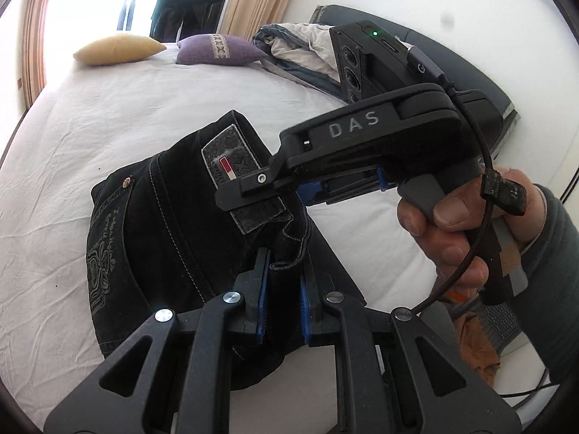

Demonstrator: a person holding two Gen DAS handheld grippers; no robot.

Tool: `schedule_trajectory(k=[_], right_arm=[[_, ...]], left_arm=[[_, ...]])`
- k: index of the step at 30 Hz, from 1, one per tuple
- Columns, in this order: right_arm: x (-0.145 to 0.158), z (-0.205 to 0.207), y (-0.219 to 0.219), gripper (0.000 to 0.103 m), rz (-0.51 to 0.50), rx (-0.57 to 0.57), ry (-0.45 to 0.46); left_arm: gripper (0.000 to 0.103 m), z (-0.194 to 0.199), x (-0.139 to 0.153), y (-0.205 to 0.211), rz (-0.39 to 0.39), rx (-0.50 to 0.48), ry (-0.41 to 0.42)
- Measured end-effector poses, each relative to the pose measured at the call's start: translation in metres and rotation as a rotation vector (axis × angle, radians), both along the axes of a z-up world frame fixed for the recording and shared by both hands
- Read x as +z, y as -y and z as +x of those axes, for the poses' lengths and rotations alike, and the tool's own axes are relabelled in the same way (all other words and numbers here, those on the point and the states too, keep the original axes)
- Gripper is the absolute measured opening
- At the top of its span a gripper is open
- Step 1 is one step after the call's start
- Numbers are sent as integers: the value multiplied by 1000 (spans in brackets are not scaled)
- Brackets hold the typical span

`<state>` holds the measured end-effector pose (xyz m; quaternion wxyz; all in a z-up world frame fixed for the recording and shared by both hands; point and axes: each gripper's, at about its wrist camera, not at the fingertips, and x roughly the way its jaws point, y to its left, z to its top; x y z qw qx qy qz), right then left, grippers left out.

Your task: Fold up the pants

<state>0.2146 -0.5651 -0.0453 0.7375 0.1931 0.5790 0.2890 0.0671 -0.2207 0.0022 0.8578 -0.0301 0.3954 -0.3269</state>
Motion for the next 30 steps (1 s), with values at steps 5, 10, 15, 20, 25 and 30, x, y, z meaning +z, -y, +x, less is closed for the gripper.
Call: schedule_trajectory(k=[5,10,15,20,25,30], right_arm=[[6,-4,6,18,-131,4,44],[13,-6,24,16,-131,-21,91],[3,-2,43,15,-87,-53,110],[-26,-5,63,15,-60,-83,78],[-52,-8,78,15,-36,-116,54],[-59,-8,84,15,-25,-138,42]], left_arm=[[12,1,-2,11,7,-23,-2],[12,-2,0,33,13,-65,14],[12,15,-9,70,49,-109,13],[12,26,-40,101,78,-122,-53],[12,29,-61,128,107,-158,-60],[12,31,-76,145,125,-180,-55]])
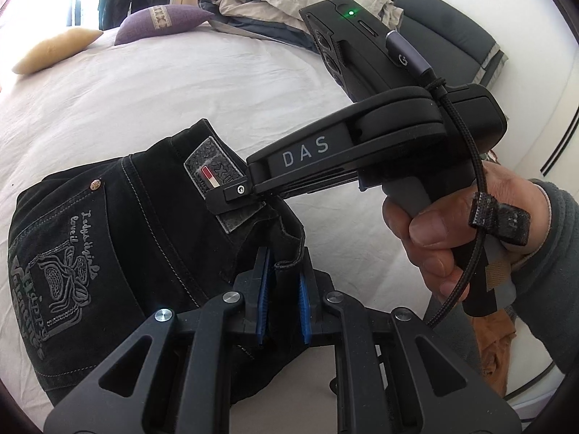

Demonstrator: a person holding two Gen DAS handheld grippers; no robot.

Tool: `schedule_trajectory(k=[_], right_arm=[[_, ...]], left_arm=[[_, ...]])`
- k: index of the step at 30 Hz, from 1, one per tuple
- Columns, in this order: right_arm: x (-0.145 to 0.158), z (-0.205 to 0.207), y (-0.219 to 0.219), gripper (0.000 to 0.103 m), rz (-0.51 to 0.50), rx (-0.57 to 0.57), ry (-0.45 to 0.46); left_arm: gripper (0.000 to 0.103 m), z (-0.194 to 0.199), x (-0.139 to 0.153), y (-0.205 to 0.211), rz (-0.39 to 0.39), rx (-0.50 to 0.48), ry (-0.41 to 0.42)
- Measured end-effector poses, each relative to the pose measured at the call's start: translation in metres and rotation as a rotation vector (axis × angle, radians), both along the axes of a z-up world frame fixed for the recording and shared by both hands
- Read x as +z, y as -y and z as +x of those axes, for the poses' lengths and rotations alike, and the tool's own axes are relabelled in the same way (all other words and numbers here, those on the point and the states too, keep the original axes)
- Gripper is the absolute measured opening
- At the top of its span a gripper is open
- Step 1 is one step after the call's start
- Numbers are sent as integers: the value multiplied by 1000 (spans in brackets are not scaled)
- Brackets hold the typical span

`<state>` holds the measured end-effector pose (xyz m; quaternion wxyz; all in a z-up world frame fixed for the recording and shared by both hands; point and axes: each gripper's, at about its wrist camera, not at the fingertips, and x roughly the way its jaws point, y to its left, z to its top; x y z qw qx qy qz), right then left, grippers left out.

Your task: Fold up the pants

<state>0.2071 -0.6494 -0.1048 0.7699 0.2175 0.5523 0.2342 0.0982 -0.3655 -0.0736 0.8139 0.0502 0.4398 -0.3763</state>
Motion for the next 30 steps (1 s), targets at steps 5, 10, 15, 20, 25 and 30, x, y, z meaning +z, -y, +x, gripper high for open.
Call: schedule_trajectory(k=[5,10,15,20,25,30], right_arm=[[-20,-4,2,16,27,-21,-22],[-45,-6,13,26,154,-83,-61],[-29,-14,22,65,130,-149,-26],[10,-28,28,70,120,-183,51],[29,-39,-21,70,305,15,119],[-40,-48,-30,39,236,32,-74]], left_arm=[[12,1,-15,5,22,-5,-18],[27,16,-19,6,-15,-3,-88],[61,4,17,-28,-138,-1,-107],[61,30,38,-87,-206,121,-70],[61,70,24,-134,-244,251,-79],[60,92,-24,-155,-262,314,-212]])
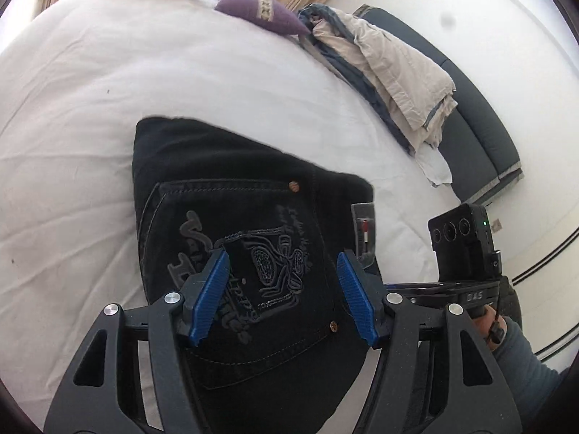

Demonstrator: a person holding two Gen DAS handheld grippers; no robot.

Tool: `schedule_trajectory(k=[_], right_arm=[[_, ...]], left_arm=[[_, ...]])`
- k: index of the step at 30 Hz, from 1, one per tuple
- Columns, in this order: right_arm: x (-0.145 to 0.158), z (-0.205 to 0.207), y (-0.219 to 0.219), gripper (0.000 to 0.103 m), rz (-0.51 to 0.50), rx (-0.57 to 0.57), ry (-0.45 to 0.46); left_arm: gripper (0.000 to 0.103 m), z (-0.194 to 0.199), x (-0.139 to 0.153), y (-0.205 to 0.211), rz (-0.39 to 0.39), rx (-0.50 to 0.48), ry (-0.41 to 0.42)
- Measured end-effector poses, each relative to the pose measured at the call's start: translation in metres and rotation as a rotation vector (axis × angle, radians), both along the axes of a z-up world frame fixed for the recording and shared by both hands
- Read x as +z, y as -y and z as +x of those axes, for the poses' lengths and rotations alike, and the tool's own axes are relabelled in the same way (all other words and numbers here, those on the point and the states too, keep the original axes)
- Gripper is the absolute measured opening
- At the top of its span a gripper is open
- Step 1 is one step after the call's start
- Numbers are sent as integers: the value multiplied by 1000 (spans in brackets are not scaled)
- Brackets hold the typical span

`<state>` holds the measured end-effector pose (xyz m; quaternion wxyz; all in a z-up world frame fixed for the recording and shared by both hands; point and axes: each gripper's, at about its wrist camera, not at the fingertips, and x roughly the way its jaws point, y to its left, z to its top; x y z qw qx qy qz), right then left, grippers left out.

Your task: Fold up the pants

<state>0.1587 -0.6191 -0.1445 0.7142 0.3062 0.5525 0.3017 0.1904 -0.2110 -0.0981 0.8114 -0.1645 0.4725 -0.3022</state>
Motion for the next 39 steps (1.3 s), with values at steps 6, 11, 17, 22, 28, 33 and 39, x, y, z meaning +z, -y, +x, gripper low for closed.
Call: schedule_trajectory(k=[6,11,17,22,28,33,39], right_arm=[[-9,-15,35,25,71,-66,-6],[25,0,24,44,142,-28,94],[10,55,13,46,187,-41,60],[-29,64,27,25,236,-99,-33],[-30,49,23,25,221,-88,-43],[-27,34,26,29,214,-99,-47],[-24,4,38,29,195,-114,-35]], left_arm=[[60,21,3,-5,-29,-34,39],[60,89,26,-9,-89,-65,51],[59,133,-18,-13,-171,-83,-61],[59,94,-21,-28,-278,-170,-24],[60,40,-34,-42,-345,-208,-41],[60,-13,-33,-40,-310,-285,-38],[60,-44,-35,-37,-275,-343,-64]])
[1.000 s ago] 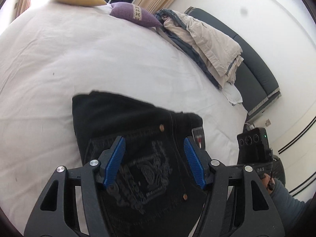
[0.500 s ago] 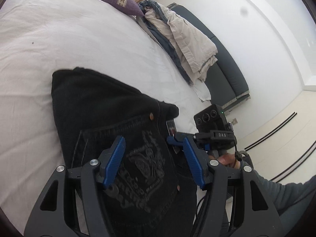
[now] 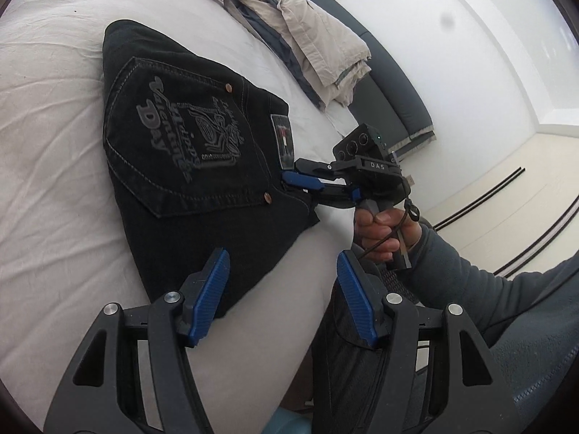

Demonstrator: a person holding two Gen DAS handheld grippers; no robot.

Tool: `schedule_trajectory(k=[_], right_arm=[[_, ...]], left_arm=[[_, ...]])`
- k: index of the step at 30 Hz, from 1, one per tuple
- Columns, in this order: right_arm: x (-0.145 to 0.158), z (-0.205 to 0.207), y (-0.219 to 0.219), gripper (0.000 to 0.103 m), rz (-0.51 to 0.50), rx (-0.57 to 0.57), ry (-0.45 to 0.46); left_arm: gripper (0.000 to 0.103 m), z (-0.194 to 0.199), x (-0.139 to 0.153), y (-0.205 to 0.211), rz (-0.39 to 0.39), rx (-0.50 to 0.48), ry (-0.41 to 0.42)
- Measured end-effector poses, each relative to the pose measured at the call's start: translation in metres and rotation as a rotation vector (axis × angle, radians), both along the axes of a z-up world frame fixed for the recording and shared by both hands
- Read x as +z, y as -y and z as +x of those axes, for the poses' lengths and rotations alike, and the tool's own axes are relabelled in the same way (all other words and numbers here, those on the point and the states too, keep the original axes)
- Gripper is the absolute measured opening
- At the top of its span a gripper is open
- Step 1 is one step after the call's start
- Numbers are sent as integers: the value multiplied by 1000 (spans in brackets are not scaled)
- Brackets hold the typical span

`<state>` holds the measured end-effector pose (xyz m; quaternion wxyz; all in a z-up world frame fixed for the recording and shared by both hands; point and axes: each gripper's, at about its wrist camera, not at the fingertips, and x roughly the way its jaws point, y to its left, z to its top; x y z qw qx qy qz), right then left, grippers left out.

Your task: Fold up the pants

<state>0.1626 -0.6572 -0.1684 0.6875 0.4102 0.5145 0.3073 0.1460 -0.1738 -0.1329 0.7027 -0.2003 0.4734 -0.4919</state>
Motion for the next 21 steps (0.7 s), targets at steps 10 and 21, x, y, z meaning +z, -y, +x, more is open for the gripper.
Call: schedule_trajectory(k=[10,21], right_arm=[[40,-7,46,64,-162,-106,81],[9,52,27,63,-207,-61,-18]], left_arm=[[65,26,22,-28,131,117,65],[69,102,-19,7,335,236,-99]])
